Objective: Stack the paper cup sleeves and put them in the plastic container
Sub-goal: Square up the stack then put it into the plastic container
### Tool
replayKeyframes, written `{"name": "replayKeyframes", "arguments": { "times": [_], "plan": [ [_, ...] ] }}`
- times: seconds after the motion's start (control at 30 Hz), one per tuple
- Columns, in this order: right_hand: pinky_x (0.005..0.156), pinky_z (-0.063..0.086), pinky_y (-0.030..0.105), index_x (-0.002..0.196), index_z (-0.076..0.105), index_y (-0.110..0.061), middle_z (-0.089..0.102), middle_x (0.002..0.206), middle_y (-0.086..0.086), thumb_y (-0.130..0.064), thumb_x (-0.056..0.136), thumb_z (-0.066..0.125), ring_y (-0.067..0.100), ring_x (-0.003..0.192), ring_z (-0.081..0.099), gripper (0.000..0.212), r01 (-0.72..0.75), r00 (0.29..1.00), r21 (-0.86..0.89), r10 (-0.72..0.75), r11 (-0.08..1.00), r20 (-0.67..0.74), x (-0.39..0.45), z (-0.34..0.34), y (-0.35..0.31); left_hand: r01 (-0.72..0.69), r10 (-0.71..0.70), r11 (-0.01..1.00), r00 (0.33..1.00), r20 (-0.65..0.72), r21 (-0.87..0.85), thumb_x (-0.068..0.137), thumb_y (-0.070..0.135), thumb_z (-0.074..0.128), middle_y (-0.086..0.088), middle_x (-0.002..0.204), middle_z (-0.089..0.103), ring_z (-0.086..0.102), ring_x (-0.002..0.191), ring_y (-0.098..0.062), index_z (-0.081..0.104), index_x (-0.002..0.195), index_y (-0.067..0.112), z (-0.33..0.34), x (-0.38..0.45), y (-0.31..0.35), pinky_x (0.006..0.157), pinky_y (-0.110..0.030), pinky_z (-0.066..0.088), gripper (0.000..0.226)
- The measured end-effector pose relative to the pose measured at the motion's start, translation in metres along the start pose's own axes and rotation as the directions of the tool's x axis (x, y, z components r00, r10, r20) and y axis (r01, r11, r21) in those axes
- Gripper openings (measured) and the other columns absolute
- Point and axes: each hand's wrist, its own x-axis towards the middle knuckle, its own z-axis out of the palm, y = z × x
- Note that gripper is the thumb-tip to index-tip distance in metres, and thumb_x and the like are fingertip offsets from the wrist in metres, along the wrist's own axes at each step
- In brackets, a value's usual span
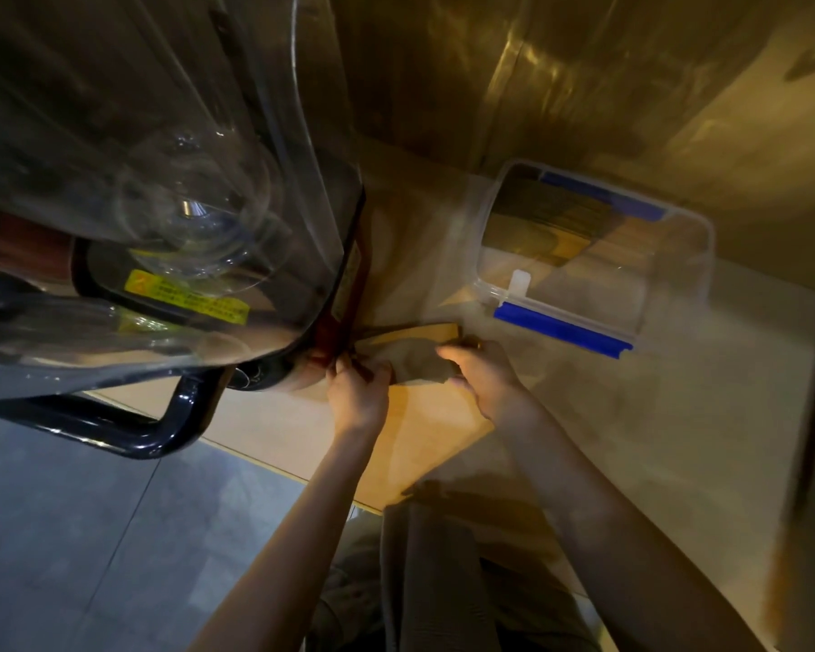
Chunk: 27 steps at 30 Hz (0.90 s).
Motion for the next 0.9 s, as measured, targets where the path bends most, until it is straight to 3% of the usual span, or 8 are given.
{"name": "replayKeyframes", "arguments": {
  "times": [0.1,0.2,0.3,0.47,0.57,0.63,0.77,0.9],
  "plan": [
    [0.100,0.046,0.037,0.082,0.052,-0.012,0.050,0.081,-0.002,-0.007,0.082,0.064,0.018,0.097,0.048,0.013,-0.023,0.999,0.003,0.023,1.000,0.024,0.001,-0.006,0.000,0.057,-0.047,0.989,0.996,0.076,-0.140,0.081,0.021,0.060,-0.014,0.120,0.053,0.054,0.108,-0.032,0.040,0.129,0.006,-0.003,-0.003,-0.003,0.093,-0.042,0.047,0.054],
    [0.098,0.048,0.037,0.103,0.057,-0.007,0.054,0.102,0.007,-0.009,0.080,0.066,0.023,0.105,0.053,0.024,-0.052,0.998,-0.083,0.055,0.995,0.025,-0.003,-0.015,0.004,0.105,-0.045,0.957,0.975,0.217,-0.271,0.082,0.007,0.061,-0.003,0.098,0.056,0.056,0.083,-0.015,0.045,0.115,0.013,-0.009,-0.011,-0.003,0.075,-0.024,0.050,0.038],
    [0.086,0.048,0.029,0.105,0.062,-0.014,0.061,0.106,0.004,-0.011,0.083,0.063,0.018,0.101,0.058,0.022,0.068,0.989,-0.126,-0.051,0.990,0.137,-0.016,-0.035,0.019,0.043,0.050,0.963,0.941,0.335,-0.264,0.079,0.003,0.062,-0.004,0.098,0.053,0.052,0.082,-0.011,0.042,0.120,0.012,-0.016,-0.019,-0.008,0.055,-0.009,0.049,0.046],
    [0.073,0.047,0.009,0.117,0.051,-0.015,0.060,0.103,-0.004,-0.003,0.085,0.058,0.013,0.100,0.056,0.034,0.310,0.941,-0.093,-0.291,0.946,0.174,-0.040,-0.071,0.054,-0.214,0.228,0.973,0.885,0.406,-0.081,0.073,0.011,0.071,-0.012,0.119,0.050,0.053,0.100,-0.022,0.046,0.121,0.010,-0.005,-0.032,-0.015,0.079,-0.029,0.054,0.054],
    [0.086,0.046,0.017,0.121,0.043,-0.015,0.056,0.117,0.002,-0.006,0.085,0.059,0.016,0.113,0.053,0.040,0.371,0.928,-0.130,-0.359,0.920,0.103,-0.050,-0.086,0.077,-0.349,0.316,0.937,0.834,0.452,-0.012,0.075,0.017,0.070,-0.010,0.125,0.049,0.052,0.106,-0.023,0.044,0.124,0.012,0.009,-0.045,-0.017,0.087,-0.038,0.051,0.057],
    [0.095,0.044,0.026,0.126,0.039,-0.018,0.053,0.120,-0.003,-0.011,0.087,0.058,0.013,0.116,0.051,0.044,0.414,0.910,-0.175,-0.405,0.893,0.082,-0.057,-0.098,0.092,-0.437,0.389,0.899,0.803,0.452,0.002,0.077,0.018,0.068,-0.006,0.122,0.052,0.053,0.108,-0.021,0.039,0.129,0.012,0.020,-0.054,-0.019,0.087,-0.035,0.051,0.060],
    [0.086,0.043,0.006,0.128,0.033,-0.029,0.051,0.114,-0.021,-0.007,0.088,0.054,-0.011,0.107,0.050,0.051,0.493,0.869,-0.182,-0.492,0.851,0.053,-0.072,-0.112,0.113,-0.574,0.531,0.819,0.764,0.366,0.010,0.078,0.018,0.067,0.000,0.115,0.054,0.049,0.105,-0.011,0.037,0.131,0.010,0.035,-0.073,-0.021,0.085,-0.011,0.037,0.061],
    [0.079,0.038,-0.004,0.133,0.031,-0.021,0.048,0.112,-0.025,-0.004,0.088,0.053,-0.025,0.098,0.046,0.053,0.508,0.853,-0.170,-0.521,0.844,-0.039,-0.072,-0.112,0.134,-0.627,0.575,0.779,0.723,0.383,0.014,0.079,0.016,0.066,-0.010,0.136,0.051,0.046,0.119,-0.013,0.028,0.139,0.012,0.046,-0.079,-0.030,0.091,-0.002,0.028,0.071]
  ]
}}
